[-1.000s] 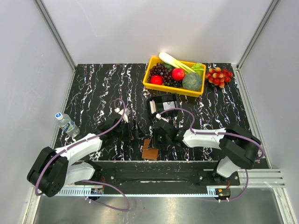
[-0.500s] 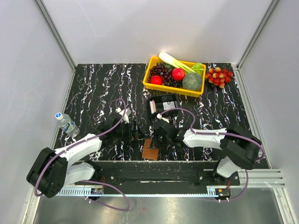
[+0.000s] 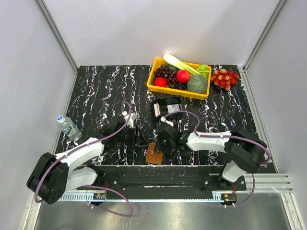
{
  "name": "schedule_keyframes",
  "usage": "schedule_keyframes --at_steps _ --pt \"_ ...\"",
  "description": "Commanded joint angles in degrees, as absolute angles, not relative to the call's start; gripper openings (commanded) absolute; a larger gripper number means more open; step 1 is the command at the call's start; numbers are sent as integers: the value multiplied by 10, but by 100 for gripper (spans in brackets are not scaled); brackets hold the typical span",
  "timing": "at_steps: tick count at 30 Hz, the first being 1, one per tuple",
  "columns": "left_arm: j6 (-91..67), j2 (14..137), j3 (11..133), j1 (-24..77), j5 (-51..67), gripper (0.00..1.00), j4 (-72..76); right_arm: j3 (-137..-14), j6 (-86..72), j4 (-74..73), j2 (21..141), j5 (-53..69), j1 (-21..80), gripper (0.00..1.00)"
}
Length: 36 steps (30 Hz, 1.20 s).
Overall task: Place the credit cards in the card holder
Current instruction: Close the card holder at the center of the board.
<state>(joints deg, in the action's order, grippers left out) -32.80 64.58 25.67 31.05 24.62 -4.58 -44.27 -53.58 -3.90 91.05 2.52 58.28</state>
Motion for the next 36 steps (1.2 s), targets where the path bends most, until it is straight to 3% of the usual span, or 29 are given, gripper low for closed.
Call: schedule_keyframes --at_steps 1,8,12,16,36 --pt "-316 629 263 317 282 58 -35 -461 -518 -73 930 -11 588 0" --pt "-312 623 272 373 291 32 -43 -468 -512 -90 933 -21 591 0" --pt "-311 638 274 395 272 10 -63 -469 -509 -93 934 -19 592 0" --pt "-317 642 272 398 258 2 -58 -468 -509 -94 934 -20 593 0" --pt "-359 715 288 439 205 0 -4 -469 -505 -95 933 -20 595 0"
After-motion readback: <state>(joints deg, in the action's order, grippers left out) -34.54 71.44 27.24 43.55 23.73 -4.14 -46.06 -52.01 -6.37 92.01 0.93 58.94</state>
